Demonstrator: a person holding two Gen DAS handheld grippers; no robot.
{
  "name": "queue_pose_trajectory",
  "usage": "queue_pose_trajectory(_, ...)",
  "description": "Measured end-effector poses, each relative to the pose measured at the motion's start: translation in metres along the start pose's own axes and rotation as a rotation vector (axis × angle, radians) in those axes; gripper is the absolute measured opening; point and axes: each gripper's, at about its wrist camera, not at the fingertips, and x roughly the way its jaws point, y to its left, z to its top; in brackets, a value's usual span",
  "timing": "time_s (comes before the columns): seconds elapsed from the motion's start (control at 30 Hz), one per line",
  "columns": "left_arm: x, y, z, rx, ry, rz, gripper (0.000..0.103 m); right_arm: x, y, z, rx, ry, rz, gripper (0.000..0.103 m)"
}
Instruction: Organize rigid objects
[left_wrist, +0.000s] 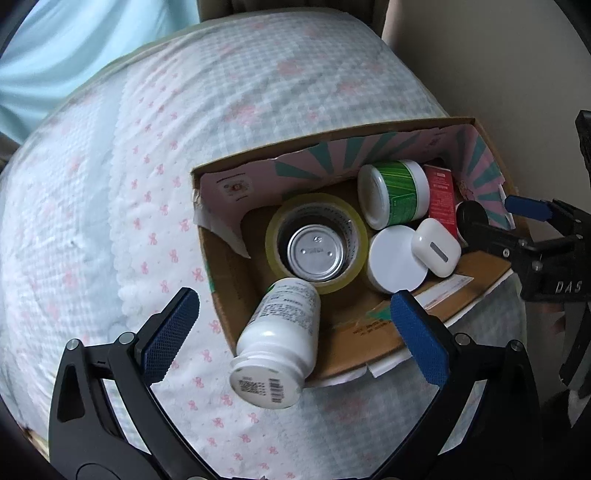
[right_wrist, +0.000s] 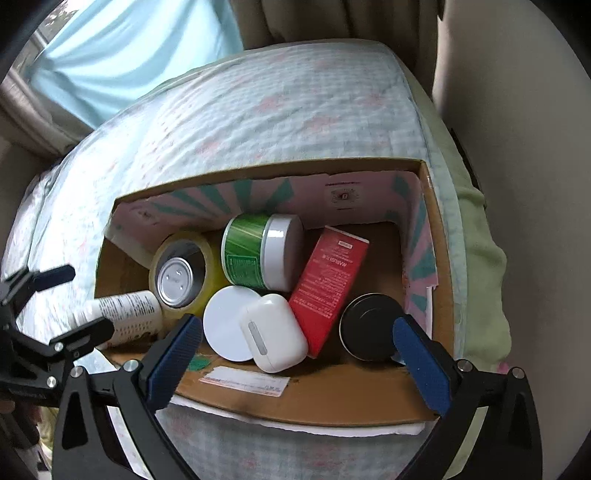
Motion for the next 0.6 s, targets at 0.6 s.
queue_pose_trajectory(0.6, -0.094, 0.050, -0.015, -0.054, -0.127, -0.048, 0.103, -0.076, 0.059, 0.000, 0.020, -0.082, -0.079, 0.103)
